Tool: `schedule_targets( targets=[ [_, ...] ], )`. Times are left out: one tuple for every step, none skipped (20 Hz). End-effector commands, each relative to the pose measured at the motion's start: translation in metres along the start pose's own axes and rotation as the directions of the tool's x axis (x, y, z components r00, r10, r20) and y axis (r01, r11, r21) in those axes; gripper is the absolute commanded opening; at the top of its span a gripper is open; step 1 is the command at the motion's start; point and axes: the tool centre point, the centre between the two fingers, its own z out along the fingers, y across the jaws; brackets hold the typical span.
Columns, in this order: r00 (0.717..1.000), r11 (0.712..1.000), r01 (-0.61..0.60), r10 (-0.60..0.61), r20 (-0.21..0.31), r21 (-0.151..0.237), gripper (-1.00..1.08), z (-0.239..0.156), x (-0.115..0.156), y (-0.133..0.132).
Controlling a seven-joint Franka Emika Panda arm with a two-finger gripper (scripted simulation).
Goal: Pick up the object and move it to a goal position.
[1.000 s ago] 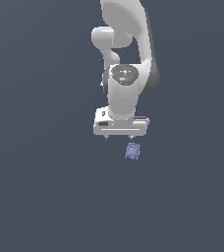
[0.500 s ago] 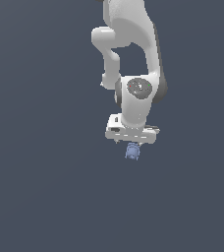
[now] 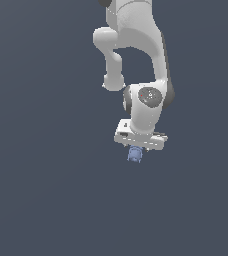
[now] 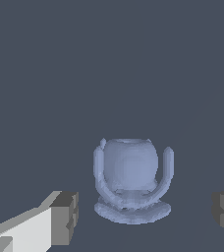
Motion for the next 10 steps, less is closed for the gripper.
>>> schedule_targets(
  targets=[
    [1.0, 1.0, -0.01, 0.01, -0.001, 0.0, 1.0, 0.002, -0.001, -0.002],
    [1.0, 1.0, -0.012, 0.012, -0.001, 0.001, 1.0, 0.003, -0.001, -0.003],
    [1.0, 1.0, -0.012, 0.012, -0.001, 0.001, 1.0, 0.003, -0.001, -0.003],
    [1.0, 1.0, -0.009, 0.009, 0.0, 0.0, 1.0, 0.002, -0.001, -0.003],
    [1.0, 1.0, -0.009, 0.009, 0.0, 0.0, 1.0, 0.003, -0.001, -0.003],
    [1.0, 1.0, -0.009, 0.009, 0.0, 0.0, 1.0, 0.004, -0.001, -0.003],
    [1.0, 1.0, -0.009, 0.009, 0.0, 0.0, 1.0, 0.006, -0.001, -0.003],
    [1.0, 1.0, -0.009, 0.009, 0.0, 0.0, 1.0, 0.009, -0.001, -0.003],
    [1.0, 1.0, -0.009, 0.009, 0.0, 0.0, 1.0, 0.012, -0.001, -0.003],
    [1.0, 1.0, -0.01, 0.01, 0.0, 0.0, 1.0, 0.016, -0.001, -0.002]
  ],
)
